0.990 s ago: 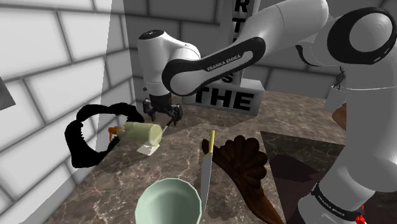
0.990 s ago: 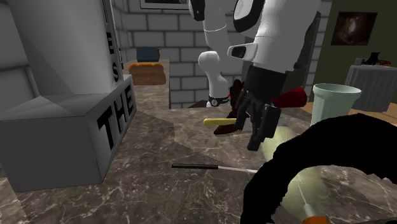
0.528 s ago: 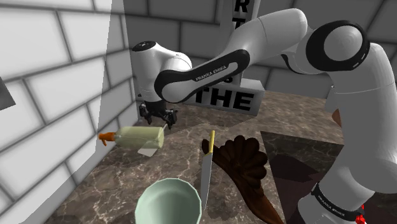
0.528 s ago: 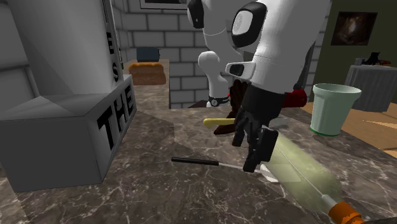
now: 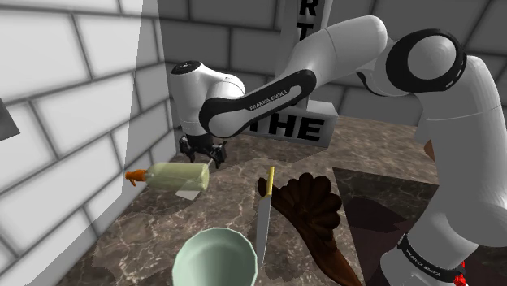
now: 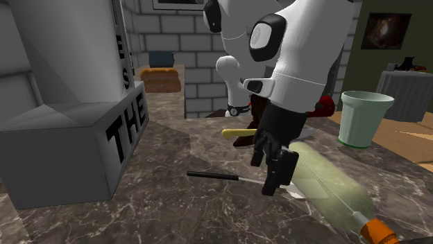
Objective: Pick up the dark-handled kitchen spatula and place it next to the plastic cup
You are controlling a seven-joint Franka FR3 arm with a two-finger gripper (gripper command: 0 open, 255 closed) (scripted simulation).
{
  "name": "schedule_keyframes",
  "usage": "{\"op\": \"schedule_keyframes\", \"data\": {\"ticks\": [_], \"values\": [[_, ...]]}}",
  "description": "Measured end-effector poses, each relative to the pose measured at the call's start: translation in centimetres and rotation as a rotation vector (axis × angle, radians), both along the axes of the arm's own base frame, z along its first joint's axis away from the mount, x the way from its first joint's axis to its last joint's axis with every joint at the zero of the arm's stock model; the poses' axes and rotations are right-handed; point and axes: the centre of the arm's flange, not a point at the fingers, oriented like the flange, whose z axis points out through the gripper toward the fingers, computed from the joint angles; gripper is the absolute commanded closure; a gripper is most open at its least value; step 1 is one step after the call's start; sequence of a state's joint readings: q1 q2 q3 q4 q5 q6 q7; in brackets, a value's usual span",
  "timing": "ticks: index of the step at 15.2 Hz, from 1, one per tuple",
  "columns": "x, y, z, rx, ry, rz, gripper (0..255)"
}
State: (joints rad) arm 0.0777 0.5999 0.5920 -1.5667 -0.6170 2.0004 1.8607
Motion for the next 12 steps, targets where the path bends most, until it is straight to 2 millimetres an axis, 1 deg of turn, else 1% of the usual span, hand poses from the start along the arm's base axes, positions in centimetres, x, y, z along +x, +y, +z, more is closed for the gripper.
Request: {"op": "schedule_keyframes", "data": {"ticks": [1,2,12], "values": [[0.0,0.0,0.0,0.0,0.0,0.0,0],[0.0,0.0,0.0,0.0,0.0,0.0,255],[0.01,-0.01,0.01,0.0,0.0,0.0,255]]}}
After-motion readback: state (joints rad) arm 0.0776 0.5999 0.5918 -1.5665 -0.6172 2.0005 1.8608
